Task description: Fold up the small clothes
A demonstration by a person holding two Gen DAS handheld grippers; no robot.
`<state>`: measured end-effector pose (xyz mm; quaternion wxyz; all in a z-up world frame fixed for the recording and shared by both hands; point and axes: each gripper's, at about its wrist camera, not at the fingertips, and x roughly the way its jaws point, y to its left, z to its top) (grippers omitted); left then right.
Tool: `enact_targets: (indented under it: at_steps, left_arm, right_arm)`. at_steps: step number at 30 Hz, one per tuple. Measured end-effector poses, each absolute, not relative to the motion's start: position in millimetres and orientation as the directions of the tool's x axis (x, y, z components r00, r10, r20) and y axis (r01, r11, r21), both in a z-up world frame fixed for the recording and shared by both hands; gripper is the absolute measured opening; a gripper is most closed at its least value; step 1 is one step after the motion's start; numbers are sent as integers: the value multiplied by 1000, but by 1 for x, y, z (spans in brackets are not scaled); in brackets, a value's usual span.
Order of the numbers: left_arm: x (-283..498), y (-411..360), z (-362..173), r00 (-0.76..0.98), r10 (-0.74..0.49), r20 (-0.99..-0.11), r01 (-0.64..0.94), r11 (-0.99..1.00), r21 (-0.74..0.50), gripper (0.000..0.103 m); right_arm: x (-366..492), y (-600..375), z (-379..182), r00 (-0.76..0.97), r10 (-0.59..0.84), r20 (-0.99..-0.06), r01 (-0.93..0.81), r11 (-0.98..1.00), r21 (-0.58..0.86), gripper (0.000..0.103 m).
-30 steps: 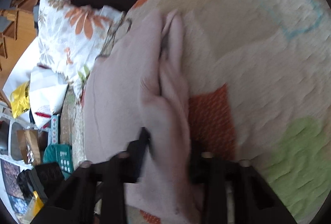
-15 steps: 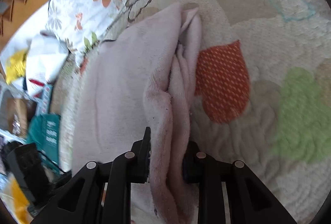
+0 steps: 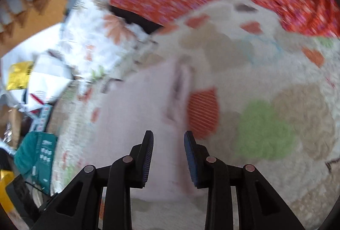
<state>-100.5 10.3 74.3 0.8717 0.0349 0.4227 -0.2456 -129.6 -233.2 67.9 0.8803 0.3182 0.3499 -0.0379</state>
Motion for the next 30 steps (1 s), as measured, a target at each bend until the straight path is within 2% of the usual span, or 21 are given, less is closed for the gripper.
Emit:
enact_targets:
  at_steps: [2, 6, 7, 9, 10, 12, 15, 19, 20, 21, 22, 23, 24, 26, 28, 30]
  left_arm:
    - [-95, 17, 76, 561, -365, -744, 425, 897, -120, 64]
    - [-83, 29, 74, 573, -329, -750, 375, 920, -117, 66]
    - [-80, 30, 73, 569, -328, -754, 371, 921, -121, 66]
    - [-76, 35, 70, 563, -320, -762, 354, 926, -128, 66]
    - [-75, 36, 68, 562, -319, -763, 351, 927, -129, 66]
    - [-73, 40, 67, 562, -316, -765, 343, 930, -132, 66]
    - [-70, 42, 67, 565, -316, -762, 331, 933, -142, 68]
    - [-66, 40, 66, 576, -305, -758, 316, 939, -137, 71]
    - [-65, 39, 65, 577, -302, -759, 315, 939, -134, 71]
    - [-64, 37, 64, 579, -294, -760, 313, 941, -125, 71]
    - [-63, 37, 64, 582, -290, -760, 313, 942, -120, 72]
    - [-63, 36, 64, 587, -281, -759, 310, 944, -109, 72]
    - [-62, 36, 64, 596, -270, -757, 307, 947, -96, 72]
    - [-62, 36, 68, 637, -232, -735, 285, 957, -55, 75]
    - [-66, 39, 76, 721, -169, -672, 231, 973, 3, 86]
    - [-72, 43, 87, 798, -112, -593, 178, 983, 53, 92]
  right_arm:
    - [-116, -222, 63, 753, 277, -597, 196, 771, 605, 33]
    - [-92, -206, 41, 701, 438, -563, 131, 697, 705, 33]
    - [-87, -206, 36, 683, 424, -595, 158, 709, 687, 33]
    - [-86, -212, 28, 655, 298, -694, 265, 770, 581, 33]
    - [-86, -217, 26, 647, 239, -724, 310, 785, 537, 29]
    - [-91, -233, 29, 669, 189, -719, 356, 768, 533, 25]
    - [-94, -245, 49, 735, 145, -663, 344, 763, 548, 27]
    - [-58, -242, 64, 756, 199, -623, 258, 785, 564, 27]
    - [-53, -240, 62, 747, 223, -626, 241, 787, 567, 28]
    - [-40, -241, 52, 716, 260, -648, 234, 785, 574, 34]
    - [-31, -244, 40, 678, 256, -689, 274, 782, 560, 34]
    - [-29, -249, 31, 661, 216, -719, 334, 773, 540, 32]
    - [-32, -252, 28, 673, 194, -713, 352, 764, 541, 25]
    - [-41, -248, 38, 680, 76, -729, 389, 806, 447, 25]
    - [-48, -235, 53, 691, -20, -723, 381, 860, 340, 29]
    - [-53, -221, 61, 715, -36, -698, 346, 886, 309, 29]
